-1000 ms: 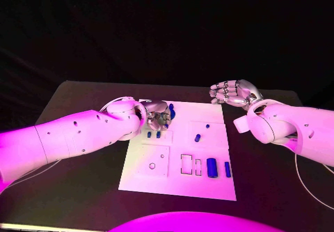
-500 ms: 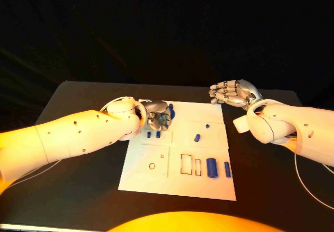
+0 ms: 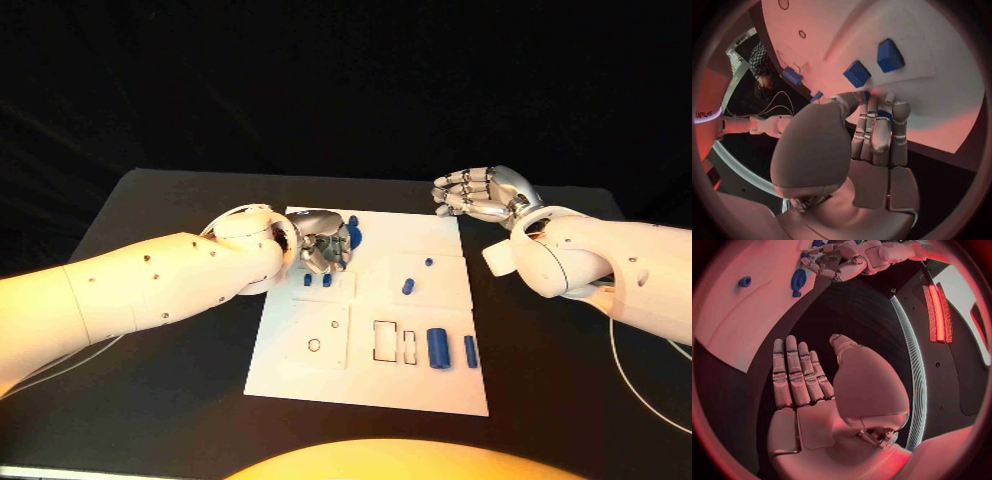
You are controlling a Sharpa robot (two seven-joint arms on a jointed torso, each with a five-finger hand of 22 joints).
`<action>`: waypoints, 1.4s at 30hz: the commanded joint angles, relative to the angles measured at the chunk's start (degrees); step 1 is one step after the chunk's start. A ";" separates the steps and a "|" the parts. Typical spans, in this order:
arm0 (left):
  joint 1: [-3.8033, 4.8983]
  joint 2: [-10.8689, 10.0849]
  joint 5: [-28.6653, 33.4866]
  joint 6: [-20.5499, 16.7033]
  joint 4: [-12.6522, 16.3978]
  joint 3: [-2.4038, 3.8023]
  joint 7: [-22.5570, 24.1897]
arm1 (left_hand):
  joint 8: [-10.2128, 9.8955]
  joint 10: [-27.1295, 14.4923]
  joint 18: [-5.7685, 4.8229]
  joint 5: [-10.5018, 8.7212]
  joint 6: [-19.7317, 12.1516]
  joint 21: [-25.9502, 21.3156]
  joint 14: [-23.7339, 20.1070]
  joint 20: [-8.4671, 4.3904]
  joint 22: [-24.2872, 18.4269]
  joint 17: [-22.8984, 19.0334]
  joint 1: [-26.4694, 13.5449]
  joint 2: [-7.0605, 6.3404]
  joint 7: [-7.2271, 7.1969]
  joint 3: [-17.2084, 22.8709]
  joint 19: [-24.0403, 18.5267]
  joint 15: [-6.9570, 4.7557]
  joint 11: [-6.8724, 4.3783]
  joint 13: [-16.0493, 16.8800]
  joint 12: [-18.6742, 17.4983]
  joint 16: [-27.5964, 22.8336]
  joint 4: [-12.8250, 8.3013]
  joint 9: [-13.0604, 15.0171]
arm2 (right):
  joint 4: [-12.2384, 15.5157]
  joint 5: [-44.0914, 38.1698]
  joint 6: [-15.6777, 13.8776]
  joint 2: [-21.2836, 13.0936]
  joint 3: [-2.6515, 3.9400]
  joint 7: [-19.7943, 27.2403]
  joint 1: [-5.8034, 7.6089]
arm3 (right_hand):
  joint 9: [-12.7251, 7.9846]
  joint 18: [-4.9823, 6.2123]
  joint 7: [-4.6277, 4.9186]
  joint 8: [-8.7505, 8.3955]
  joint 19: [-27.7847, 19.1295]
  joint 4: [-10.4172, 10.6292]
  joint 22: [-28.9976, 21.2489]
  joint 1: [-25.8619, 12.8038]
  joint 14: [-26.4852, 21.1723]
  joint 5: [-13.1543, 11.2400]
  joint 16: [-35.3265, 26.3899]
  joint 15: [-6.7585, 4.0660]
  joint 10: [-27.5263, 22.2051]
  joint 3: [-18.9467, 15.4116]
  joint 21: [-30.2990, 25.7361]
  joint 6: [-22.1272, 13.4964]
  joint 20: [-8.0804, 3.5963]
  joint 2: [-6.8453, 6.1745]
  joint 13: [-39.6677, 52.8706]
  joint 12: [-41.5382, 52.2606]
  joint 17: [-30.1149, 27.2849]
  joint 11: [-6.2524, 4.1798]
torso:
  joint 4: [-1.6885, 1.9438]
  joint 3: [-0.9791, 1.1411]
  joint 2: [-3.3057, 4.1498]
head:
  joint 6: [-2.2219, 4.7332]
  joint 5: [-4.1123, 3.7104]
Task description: Assemble the parts on the task board
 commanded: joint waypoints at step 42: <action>-0.05 -6.56 3.97 0.44 3.17 2.71 0.30 | -1.03 1.57 -0.87 -0.21 0.87 0.28 0.52 -0.01 0.09 -0.25 -1.79 -0.69 -0.08 -0.10 0.72 0.08 0.09 -0.28 -2.12 0.12 -0.39 0.19 | -0.17 -0.17 1.12 -0.02 0.01 0.44 -0.32 | -0.13 0.35 4.09 0.38 -0.06 0.07 -0.26 -0.15 0.50 0.27 -0.33 0.02 0.49 0.52 0.06 0.34 -0.08 0.36 -0.06 -0.25 -0.15 -0.23 | -0.03 0.06 0.04 | -0.04 0.23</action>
